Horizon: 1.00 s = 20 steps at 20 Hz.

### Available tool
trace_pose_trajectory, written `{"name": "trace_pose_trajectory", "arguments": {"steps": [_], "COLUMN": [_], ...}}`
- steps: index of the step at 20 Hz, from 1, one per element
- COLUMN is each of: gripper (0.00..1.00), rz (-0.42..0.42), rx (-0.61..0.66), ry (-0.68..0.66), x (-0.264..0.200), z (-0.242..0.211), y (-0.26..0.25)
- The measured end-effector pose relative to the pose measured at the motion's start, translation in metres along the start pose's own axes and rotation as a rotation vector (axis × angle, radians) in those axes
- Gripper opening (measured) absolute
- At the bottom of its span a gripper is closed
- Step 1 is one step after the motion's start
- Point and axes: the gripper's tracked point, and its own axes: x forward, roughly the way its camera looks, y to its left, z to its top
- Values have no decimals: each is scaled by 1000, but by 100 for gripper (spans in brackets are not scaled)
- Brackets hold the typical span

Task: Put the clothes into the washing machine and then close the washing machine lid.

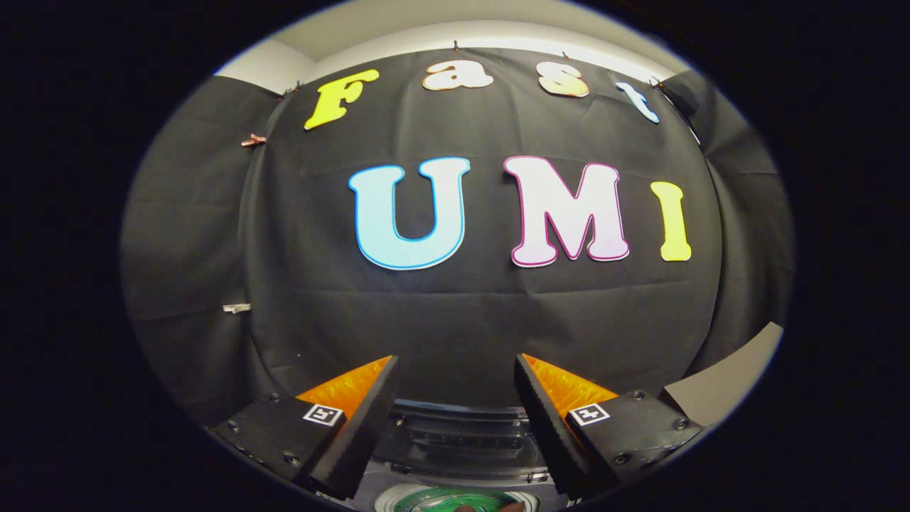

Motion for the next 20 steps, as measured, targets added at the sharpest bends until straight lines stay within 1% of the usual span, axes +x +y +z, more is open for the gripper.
{"name": "trace_pose_trajectory", "arguments": {"steps": [1,4,6,10,12,13,14,15,17,20], "gripper": [99,99,99,99,99,100,99,100,100,100], "rz": [-14,-17,-28,-48,-51,-47,-43,-50,-41,-35], "rx": [-10,-1,-24,-11,-9,-4,36,47,15,22], "ry": [33,96,138,192,245,298,280,292,316,323], "x": [9,33,43,60,63,62,56,58,54,51], "z": [-7,-23,-35,-52,-68,-82,-74,-78,-82,-80], "y": [-3,0,-3,-11,-16,-16,-17,-16,-18,-17]}}
